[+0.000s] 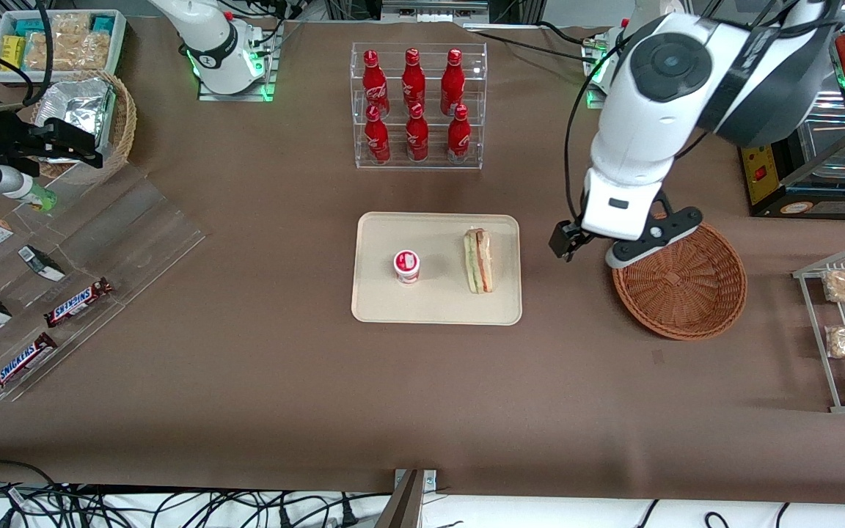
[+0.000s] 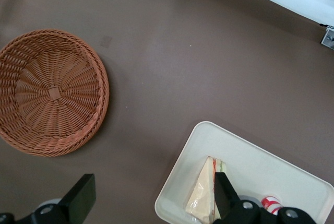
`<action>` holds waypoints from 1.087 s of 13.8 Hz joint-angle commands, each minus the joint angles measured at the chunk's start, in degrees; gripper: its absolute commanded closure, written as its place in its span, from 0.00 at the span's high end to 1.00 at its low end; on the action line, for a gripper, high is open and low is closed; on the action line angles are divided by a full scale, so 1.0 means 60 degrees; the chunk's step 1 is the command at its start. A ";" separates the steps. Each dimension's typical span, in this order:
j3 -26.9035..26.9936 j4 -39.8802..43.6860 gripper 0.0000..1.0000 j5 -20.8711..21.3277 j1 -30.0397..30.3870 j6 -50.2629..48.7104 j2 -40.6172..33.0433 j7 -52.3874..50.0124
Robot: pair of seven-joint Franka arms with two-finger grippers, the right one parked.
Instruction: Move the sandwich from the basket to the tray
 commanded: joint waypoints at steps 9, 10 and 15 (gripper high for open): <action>0.2376 -0.0025 1.00 -0.2167 0.0950 -0.1736 -0.1455 0.6423; 0.2742 -0.0025 1.00 -0.2386 0.0935 -0.1825 -0.1586 0.7082; 0.3229 -0.0069 1.00 -0.2432 0.0877 -0.2001 -0.1763 0.9987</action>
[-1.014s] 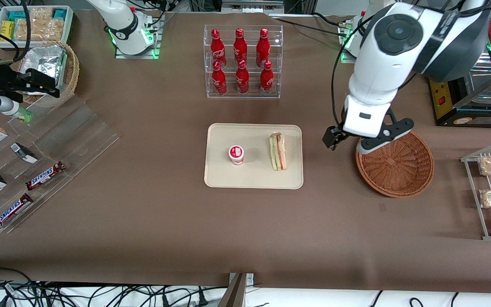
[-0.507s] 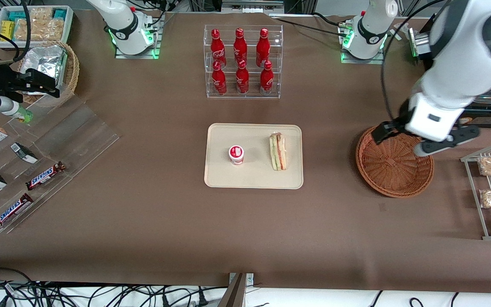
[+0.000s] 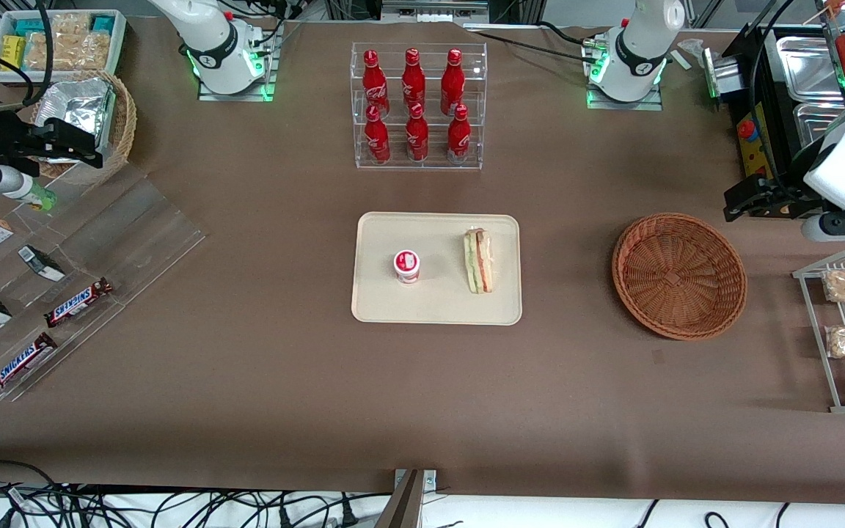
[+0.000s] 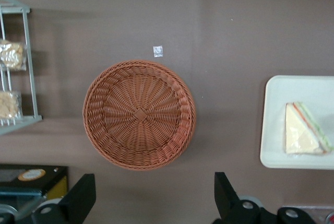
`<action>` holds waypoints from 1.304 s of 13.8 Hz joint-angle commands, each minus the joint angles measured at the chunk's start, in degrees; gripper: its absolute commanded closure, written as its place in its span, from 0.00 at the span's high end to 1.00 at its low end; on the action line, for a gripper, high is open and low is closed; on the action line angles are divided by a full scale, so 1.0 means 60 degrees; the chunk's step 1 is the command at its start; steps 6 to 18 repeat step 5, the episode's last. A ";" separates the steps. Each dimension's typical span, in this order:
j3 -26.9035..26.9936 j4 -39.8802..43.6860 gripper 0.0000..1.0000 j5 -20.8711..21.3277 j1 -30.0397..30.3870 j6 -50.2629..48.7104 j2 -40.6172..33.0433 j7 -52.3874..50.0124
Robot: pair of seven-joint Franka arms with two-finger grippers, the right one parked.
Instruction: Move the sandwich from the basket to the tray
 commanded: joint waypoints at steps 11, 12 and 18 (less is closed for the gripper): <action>0.0075 0.0152 1.00 -0.0180 -0.0148 -0.0234 -0.0135 0.0789; 0.0075 0.0152 1.00 -0.0180 -0.0148 -0.0234 -0.0135 0.0789; 0.0075 0.0152 1.00 -0.0180 -0.0148 -0.0234 -0.0135 0.0789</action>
